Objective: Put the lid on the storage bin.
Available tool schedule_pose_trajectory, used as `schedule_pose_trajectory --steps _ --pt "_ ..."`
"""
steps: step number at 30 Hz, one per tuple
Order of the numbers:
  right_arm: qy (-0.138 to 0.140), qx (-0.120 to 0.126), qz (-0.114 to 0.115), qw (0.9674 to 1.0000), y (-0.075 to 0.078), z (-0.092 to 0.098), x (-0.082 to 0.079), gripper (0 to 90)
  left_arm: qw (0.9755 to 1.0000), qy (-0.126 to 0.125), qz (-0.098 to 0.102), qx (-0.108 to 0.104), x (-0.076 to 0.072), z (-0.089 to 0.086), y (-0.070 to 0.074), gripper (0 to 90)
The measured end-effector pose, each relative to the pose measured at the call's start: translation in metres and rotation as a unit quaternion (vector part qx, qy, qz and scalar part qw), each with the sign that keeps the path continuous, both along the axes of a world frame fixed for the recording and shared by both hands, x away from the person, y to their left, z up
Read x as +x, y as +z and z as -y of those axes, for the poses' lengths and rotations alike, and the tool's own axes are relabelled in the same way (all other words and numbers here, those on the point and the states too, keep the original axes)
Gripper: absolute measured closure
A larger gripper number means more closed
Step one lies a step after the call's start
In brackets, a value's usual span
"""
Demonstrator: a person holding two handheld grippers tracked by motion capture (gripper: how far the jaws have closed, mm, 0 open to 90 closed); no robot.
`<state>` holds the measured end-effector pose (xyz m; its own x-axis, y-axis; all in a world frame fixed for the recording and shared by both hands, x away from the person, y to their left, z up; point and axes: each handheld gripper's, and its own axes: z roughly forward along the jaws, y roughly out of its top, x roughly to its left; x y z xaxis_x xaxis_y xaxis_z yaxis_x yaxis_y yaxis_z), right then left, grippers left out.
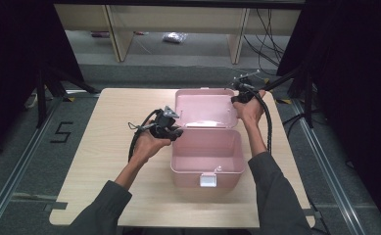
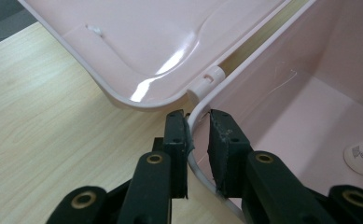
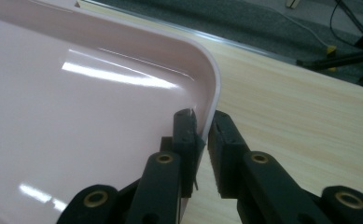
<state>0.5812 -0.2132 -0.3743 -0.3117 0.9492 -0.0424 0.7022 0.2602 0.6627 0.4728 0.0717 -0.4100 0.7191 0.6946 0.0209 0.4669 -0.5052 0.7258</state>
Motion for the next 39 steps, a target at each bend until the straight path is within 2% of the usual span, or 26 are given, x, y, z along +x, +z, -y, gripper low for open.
schedule_pose_trajectory --steps 2,4,5,12,13,14,16,17,21,23,26,27,29,32,33,35,37,39 --pt "0.003 -0.002 0.01 0.9999 0.006 0.002 -0.004 82.2 1.0 0.002 0.001 0.0 -0.001 0.0 0.0 77.0" --pt "-0.003 0.011 0.015 0.9998 0.011 0.002 -0.009 82.4 1.0 0.002 0.001 0.0 -0.001 0.001 0.0 76.9" --pt "0.009 0.002 0.022 0.9997 0.013 0.004 -0.01 82.6 1.0 0.003 0.001 0.001 -0.001 0.001 0.0 76.9" --pt "0.018 0.009 0.046 0.9987 0.031 0.007 -0.026 83.1 1.0 0.005 0.003 -0.003 -0.002 0.0 -0.001 76.8" --pt "0.023 0.007 0.051 0.9984 0.033 0.008 -0.028 83.1 0.9997 0.02 -0.009 -0.008 -0.005 0.001 -0.001 76.8" --pt "0.023 0.011 0.051 0.9984 0.035 0.008 -0.03 83.2 1.0 0.005 0.003 -0.005 -0.002 0.0 -0.002 76.8" --pt "0.021 0.016 0.059 0.9979 0.039 0.007 -0.034 83.4 1.0 0.006 0.005 -0.004 -0.002 0.0 -0.001 76.8" --pt "0.031 0.007 0.068 0.9972 0.04 0.009 -0.035 83.4 1.0 0.006 0.005 -0.003 -0.002 0.0 -0.002 76.8" --pt "0.037 0.009 0.077 0.9963 0.044 0.011 -0.041 83.7 1.0 0.005 0.006 -0.001 -0.002 0.0 -0.001 76.7" --pt "0.033 0.022 0.076 0.9963 0.045 0.011 -0.044 83.8 1.0 0.006 0.006 -0.001 -0.002 0.0 -0.001 76.7" --pt "0.037 0.019 0.08 0.9959 0.048 0.012 -0.048 83.9 1.0 0.006 0.007 -0.001 -0.002 0.0 -0.001 76.7" --pt "0.046 0.011 0.087 0.9951 0.048 0.013 -0.049 83.9 1.0 0.006 0.007 -0.001 -0.002 0.0 -0.001 76.7" --pt "0.04 0.02 0.084 0.9955 0.051 0.012 -0.053 83.9 1.0 0.005 0.007 -0.001 -0.002 0.001 -0.002 76.7" --pt "0.054 0.009 0.096 0.9939 0.053 0.015 -0.057 84.1 0.9999 0.007 0.009 0.002 -0.003 0.001 -0.001 76.6" --pt "0.044 0.021 0.098 0.994 0.053 0.013 -0.06 84.1 0.9999 0.007 0.009 0.001 -0.003 0.001 -0.001 76.5" --pt "0.048 0.019 0.103 0.9933 0.055 0.015 -0.063 84.4 0.9999 0.008 0.009 0.002 -0.003 0.001 -0.001 76.5" --pt "0.05 0.019 0.099 0.9937 0.057 0.015 -0.067 84.4 0.9999 0.008 0.01 0.001 -0.003 0.001 -0.002 76.5" --pt "0.052 0.02 0.107 0.9926 0.058 0.015 -0.07 84.5 0.9999 0.008 0.01 0.001 -0.003 0.001 -0.002 76.5"
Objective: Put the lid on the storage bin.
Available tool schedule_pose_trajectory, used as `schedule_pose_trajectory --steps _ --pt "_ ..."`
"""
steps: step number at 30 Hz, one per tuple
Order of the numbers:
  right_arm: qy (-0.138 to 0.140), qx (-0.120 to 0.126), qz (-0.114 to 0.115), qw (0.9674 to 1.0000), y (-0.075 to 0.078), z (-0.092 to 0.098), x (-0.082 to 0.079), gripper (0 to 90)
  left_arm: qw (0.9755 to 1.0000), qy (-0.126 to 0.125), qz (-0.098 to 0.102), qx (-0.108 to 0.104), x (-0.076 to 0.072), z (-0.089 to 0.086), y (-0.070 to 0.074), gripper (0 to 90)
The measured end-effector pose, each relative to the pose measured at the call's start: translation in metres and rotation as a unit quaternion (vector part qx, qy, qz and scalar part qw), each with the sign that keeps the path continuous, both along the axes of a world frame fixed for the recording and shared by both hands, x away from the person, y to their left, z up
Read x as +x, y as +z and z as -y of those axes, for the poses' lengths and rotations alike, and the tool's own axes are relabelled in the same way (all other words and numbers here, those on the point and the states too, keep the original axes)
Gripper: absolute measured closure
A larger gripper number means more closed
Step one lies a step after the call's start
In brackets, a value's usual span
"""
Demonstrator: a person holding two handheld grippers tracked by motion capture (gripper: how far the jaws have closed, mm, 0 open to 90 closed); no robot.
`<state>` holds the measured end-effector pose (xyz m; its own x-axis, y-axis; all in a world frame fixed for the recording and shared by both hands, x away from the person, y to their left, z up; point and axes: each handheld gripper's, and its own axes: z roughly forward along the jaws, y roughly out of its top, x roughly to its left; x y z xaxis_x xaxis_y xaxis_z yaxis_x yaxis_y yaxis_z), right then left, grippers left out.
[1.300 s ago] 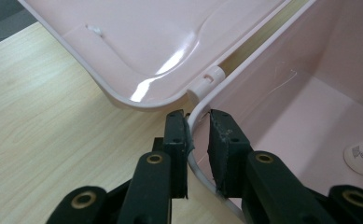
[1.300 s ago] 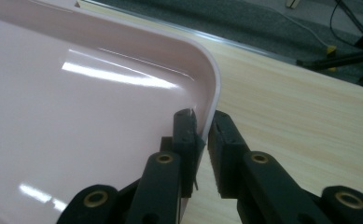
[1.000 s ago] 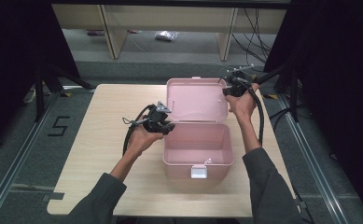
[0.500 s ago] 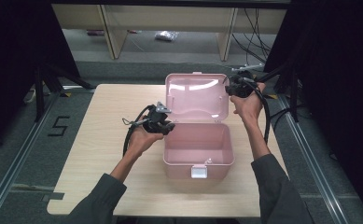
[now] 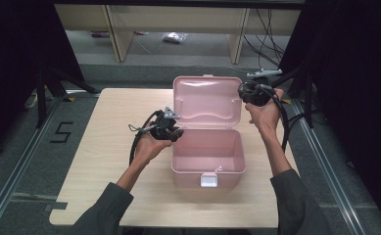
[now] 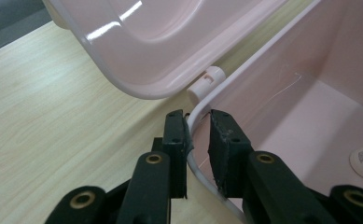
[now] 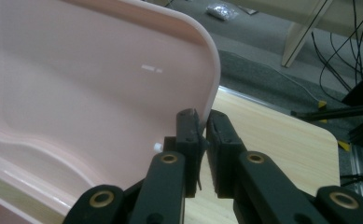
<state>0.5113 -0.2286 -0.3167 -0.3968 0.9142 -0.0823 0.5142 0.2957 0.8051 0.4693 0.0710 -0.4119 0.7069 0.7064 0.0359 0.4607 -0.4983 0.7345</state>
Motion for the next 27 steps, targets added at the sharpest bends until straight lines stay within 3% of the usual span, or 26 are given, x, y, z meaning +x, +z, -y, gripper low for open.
schedule_pose_trajectory --steps 5,11,15,16,19,20,27 --pt "-0.002 0.019 0.014 0.9997 0.001 0.002 -0.01 85.2 1.0 -0.002 0.003 -0.002 0.0 -0.001 -0.001 76.3" --pt "0.007 0.01 0.028 0.9995 0.003 0.004 -0.022 85.3 1.0 0.0 0.007 -0.005 -0.001 -0.001 -0.002 76.1" --pt "0.006 0.018 0.032 0.9993 0.004 0.005 -0.028 85.6 1.0 -0.001 0.007 -0.006 -0.001 -0.001 -0.002 76.1" --pt "0.006 0.018 0.043 0.9989 0.003 0.005 -0.029 85.6 0.9999 -0.001 0.008 -0.005 -0.001 -0.001 -0.002 76.0" --pt "0.008 0.029 0.04 0.9988 0.003 0.007 -0.032 85.9 0.9999 -0.001 0.009 -0.005 -0.002 -0.001 -0.002 76.0" --pt "0.009 0.028 0.049 0.9984 0.001 0.007 -0.033 86.0 0.9999 -0.002 0.01 -0.004 -0.002 -0.002 -0.002 76.0" --pt "0.011 0.028 0.047 0.9984 0.003 0.007 -0.041 86.1 0.9999 0.0 0.011 -0.008 -0.002 -0.002 -0.003 75.7"
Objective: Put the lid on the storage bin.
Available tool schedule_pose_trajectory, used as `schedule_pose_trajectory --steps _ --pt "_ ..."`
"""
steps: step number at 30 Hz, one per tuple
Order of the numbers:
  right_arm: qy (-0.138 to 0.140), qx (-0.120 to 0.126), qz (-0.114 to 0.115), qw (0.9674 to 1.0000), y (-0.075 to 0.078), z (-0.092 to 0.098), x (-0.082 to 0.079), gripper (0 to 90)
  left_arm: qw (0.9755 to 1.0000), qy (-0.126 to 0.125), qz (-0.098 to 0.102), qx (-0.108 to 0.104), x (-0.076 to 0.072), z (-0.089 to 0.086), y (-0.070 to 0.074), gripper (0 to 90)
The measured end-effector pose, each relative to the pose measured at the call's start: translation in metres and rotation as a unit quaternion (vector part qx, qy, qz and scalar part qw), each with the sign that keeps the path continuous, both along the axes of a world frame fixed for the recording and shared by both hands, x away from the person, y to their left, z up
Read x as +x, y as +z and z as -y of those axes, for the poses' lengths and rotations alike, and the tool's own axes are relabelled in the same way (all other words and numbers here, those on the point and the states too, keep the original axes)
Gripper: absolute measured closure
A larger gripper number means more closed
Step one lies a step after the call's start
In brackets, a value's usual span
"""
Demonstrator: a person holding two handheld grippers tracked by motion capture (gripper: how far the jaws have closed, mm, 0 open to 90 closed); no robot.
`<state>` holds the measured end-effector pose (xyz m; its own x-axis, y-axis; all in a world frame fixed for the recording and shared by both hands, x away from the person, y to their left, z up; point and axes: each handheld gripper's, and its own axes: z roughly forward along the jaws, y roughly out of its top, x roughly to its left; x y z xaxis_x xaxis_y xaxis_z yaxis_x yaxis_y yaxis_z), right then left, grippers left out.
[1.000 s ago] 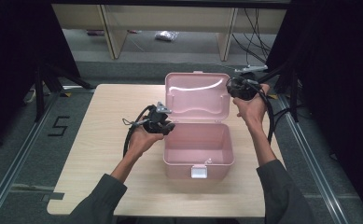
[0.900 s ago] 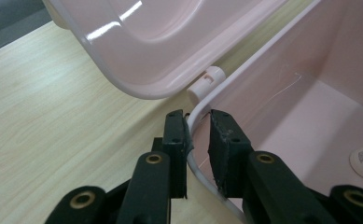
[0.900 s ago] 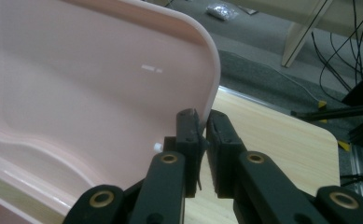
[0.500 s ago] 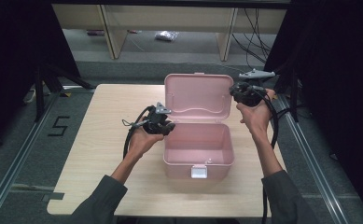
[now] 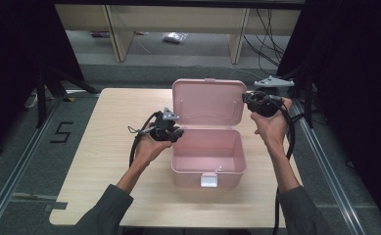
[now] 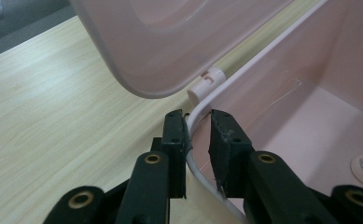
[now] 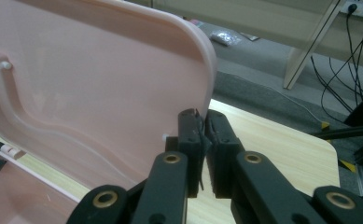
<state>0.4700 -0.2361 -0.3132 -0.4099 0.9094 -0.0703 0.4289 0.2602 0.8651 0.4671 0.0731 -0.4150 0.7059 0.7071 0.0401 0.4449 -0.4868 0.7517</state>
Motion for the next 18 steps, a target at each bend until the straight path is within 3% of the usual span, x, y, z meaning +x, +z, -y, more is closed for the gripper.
schedule_pose_trajectory --steps 5,7,8,11,13,18 --pt "0.005 0.005 0.016 0.9999 -0.001 0.002 -0.006 86.4 1.0 0.001 0.002 -0.003 -0.001 0.0 -0.001 75.7" --pt "0.005 0.015 0.006 0.9998 0.0 0.002 -0.011 86.4 1.0 0.0 0.003 -0.005 -0.001 0.0 -0.001 75.6" --pt "0.01 0.01 0.02 0.9997 -0.001 0.004 -0.011 86.5 1.0 0.0 0.003 -0.006 -0.001 0.0 -0.001 75.6" --pt "0.008 0.02 0.012 0.9997 -0.001 0.003 -0.016 86.5 0.9999 0.002 0.001 -0.013 -0.001 0.0 -0.002 75.4" --pt "0.018 0.014 0.025 0.9994 -0.002 0.005 -0.016 86.6 0.9999 0.005 0.002 -0.016 -0.001 0.0 -0.002 74.9" --pt "0.018 0.015 0.023 0.9995 -0.002 0.006 -0.022 86.5 0.9998 0.01 0.006 -0.017 -0.002 0.001 -0.003 74.9"
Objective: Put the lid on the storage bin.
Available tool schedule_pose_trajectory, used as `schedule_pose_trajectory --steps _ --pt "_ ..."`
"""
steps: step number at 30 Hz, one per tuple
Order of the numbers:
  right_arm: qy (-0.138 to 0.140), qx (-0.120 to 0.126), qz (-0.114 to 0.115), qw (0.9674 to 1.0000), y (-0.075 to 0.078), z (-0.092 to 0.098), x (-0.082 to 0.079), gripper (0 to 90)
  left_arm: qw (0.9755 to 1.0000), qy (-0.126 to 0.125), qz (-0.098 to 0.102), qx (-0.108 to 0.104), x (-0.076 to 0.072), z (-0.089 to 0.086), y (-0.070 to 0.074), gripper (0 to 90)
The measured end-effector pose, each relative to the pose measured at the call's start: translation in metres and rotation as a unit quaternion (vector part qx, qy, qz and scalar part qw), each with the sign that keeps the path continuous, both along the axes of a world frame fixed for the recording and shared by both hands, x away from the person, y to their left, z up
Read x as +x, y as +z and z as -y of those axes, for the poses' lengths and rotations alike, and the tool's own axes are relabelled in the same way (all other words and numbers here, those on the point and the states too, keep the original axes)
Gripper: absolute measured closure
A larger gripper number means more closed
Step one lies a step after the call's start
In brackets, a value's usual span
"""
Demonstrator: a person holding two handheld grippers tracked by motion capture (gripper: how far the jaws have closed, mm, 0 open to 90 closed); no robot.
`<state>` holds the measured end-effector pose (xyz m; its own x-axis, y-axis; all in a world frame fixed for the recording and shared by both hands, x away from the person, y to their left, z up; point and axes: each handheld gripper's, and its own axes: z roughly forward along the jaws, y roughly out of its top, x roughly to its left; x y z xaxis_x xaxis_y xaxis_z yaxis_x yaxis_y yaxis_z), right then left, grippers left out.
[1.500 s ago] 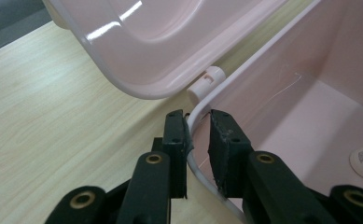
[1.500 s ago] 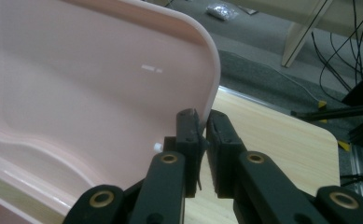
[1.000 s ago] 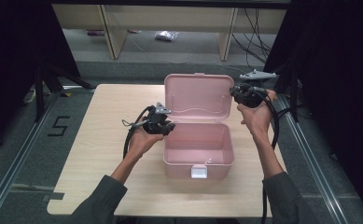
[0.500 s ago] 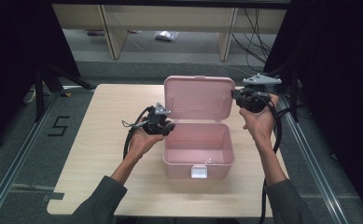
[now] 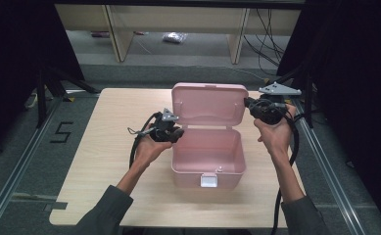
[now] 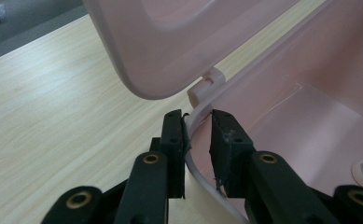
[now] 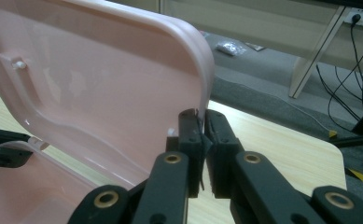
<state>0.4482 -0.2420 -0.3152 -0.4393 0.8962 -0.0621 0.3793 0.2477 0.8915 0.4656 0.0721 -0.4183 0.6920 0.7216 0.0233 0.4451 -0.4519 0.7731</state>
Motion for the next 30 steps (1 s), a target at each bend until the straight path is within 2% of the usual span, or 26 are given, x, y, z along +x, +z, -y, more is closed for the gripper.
schedule_pose_trajectory --steps 5,6,7,8,10,11,13,16,17,21,22,23,24,25,26,27,29,30 --pt "0.004 0.0 0.002 1.0 0.0 0.001 -0.008 86.5 1.0 0.001 0.001 -0.001 0.0 0.0 0.0 74.8" --pt "-0.001 0.003 0.009 1.0 -0.001 0.001 -0.009 86.5 1.0 0.001 0.002 -0.001 0.0 0.001 0.0 74.8" --pt "0.003 -0.001 0.005 1.0 -0.001 0.001 -0.01 86.5 1.0 0.002 0.003 -0.001 0.0 0.001 -0.001 74.7" --pt "-0.002 0.001 0.01 0.9999 -0.002 0.001 -0.012 86.8 1.0 0.002 0.003 -0.002 0.0 0.001 -0.001 74.5" --pt "0.007 -0.008 0.013 0.9999 -0.001 0.002 -0.014 87.1 1.0 0.002 0.003 -0.005 0.0 0.0 -0.001 74.4" --pt "0.002 -0.003 0.01 0.9999 -0.001 0.001 -0.016 87.2 1.0 0.002 0.003 -0.005 0.0 0.0 -0.001 74.3" --pt "0.003 -0.009 0.014 0.9999 -0.001 0.002 -0.016 87.4 1.0 0.004 0.004 -0.007 -0.001 0.0 -0.001 74.1" --pt "0.001 0.0 0.011 0.9999 -0.002 0.002 -0.018 87.4 0.9999 0.006 0.004 -0.014 -0.001 -0.001 0.001 71.7" --pt "0.009 -0.01 0.017 0.9998 -0.002 0.004 -0.017 87.4 0.9998 0.005 0.003 -0.018 -0.001 -0.002 0.001 71.1" --pt "0.004 -0.005 0.021 0.9998 -0.002 0.004 -0.021 87.5 0.9997 0.006 0.002 -0.025 -0.004 -0.008 0.005 66.4" --pt "0.01 -0.001 0.01 0.9999 -0.002 0.004 -0.022 87.6 0.9996 0.005 0.0 -0.028 -0.006 -0.009 0.006 65.1" --pt "0.012 -0.005 0.018 0.9998 -0.003 0.005 -0.022 87.6 0.9995 0.004 -0.004 -0.031 -0.008 -0.011 0.008 62.5" --pt "0.009 0.001 0.019 0.9998 -0.003 0.005 -0.024 87.6 0.9991 0.006 -0.005 -0.041 -0.01 -0.012 0.01 59.8" --pt "0.013 -0.009 0.023 0.9996 -0.003 0.006 -0.024 87.6 0.999 0.004 -0.006 -0.045 -0.013 -0.014 0.012 58.6" --pt "0.011 -0.002 0.013 0.9999 -0.003 0.005 -0.027 87.6 0.9989 0.003 -0.005 -0.046 -0.015 -0.016 0.014 57.3" --pt "0.01 -0.004 0.023 0.9997 -0.004 0.005 -0.027 87.7 0.9987 0.004 -0.009 -0.05 -0.018 -0.017 0.016 55.2" --pt "0.011 -0.006 0.021 0.9997 -0.004 0.006 -0.03 87.7 0.9982 0.003 -0.014 -0.058 -0.022 -0.021 0.02 50.0" --pt "0.014 -0.009 0.036 0.9992 -0.005 0.006 -0.029 87.7 0.998 0.005 -0.016 -0.061 -0.025 -0.022 0.022 48.1"
